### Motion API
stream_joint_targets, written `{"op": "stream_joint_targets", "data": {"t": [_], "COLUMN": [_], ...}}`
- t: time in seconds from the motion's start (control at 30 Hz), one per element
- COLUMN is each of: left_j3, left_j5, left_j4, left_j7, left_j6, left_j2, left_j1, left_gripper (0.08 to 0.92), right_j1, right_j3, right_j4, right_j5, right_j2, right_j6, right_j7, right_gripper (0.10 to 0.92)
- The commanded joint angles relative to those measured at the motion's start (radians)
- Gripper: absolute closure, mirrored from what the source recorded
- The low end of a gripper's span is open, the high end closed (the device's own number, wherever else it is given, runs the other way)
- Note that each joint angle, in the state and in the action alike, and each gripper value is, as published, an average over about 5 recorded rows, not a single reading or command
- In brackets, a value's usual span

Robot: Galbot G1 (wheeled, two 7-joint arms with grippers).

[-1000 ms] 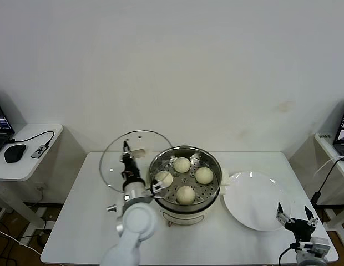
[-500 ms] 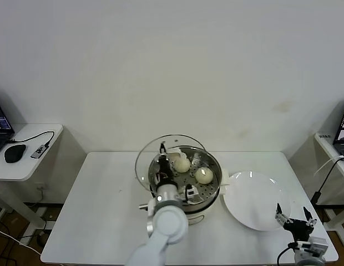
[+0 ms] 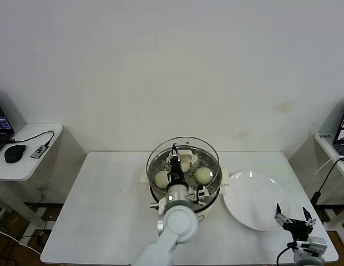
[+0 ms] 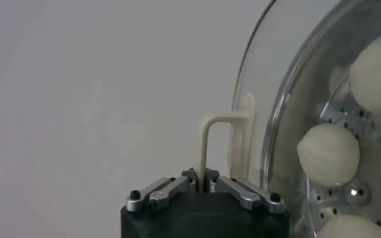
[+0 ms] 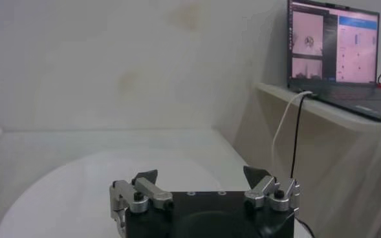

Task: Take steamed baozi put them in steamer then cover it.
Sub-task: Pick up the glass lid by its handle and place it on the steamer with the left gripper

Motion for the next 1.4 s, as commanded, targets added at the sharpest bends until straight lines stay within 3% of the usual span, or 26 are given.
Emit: {"op": "stream_joint_targets", "data": {"t": [0.03, 0.67, 1.4], "left_j3": [0.020, 0.037, 0.043], "left_j5": [0.081, 0.093, 0.081], "left_j4": [0.034, 0.034, 0.066], "left_j7": [0.019, 0.063, 0.034], "left_j6": [0.045, 0.045, 0.043], "left_j2": [-0.007, -0.006, -0.007], "left_j1": [0.003, 0.020, 0.017], "left_gripper": [0.858, 0.858, 0.858], "right_j1": [0.002, 0.002, -0.004], "right_j3": [-0.001, -0.004, -0.006], "right_j4": [0.000, 0.007, 0.004], "right_j5": [-0.003, -0.006, -0.007], "right_j2": [0.001, -0.002, 0.006], "right_j6": [-0.002, -0.007, 0.001], "right_j7": [-0.001, -0.001, -0.001], "right_gripper": [0.203, 0.203, 0.203]}}
